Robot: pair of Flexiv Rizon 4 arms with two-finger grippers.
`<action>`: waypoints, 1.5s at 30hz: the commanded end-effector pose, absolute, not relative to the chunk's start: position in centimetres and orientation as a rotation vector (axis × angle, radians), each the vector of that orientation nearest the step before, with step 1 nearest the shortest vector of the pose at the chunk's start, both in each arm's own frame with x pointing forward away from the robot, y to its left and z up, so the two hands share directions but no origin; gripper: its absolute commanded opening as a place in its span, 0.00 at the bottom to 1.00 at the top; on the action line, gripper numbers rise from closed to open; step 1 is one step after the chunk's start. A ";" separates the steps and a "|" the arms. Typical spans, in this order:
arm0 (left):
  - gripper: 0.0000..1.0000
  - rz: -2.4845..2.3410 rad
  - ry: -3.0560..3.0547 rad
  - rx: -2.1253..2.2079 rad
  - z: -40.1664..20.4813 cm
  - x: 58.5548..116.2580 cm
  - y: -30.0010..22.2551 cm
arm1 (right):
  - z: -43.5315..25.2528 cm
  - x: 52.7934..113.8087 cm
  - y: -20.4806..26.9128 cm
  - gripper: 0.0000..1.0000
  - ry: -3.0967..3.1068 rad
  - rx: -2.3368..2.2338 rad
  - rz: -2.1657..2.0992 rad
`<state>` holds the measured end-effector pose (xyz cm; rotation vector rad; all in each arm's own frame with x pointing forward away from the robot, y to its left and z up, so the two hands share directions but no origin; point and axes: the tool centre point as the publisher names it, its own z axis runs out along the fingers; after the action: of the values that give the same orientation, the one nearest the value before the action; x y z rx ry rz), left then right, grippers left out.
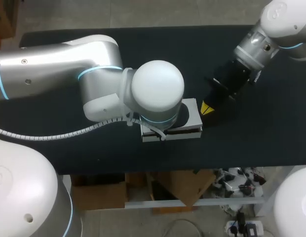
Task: Assemble the packaging by folding the flat box into shape, placing the metal phone stand inside, and closing the box properly
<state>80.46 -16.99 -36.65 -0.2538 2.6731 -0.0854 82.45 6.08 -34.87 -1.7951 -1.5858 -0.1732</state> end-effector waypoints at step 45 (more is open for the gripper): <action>0.46 -0.077 2.666 -0.253 -36.5 80.3 -17.5 | -35.0 78.5 7.6 0.00 -1.710 -1.817 -0.190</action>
<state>80.34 -17.17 -36.46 -0.2496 2.6694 -0.0861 78.49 7.48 -34.90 -1.8136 -1.7100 -0.1916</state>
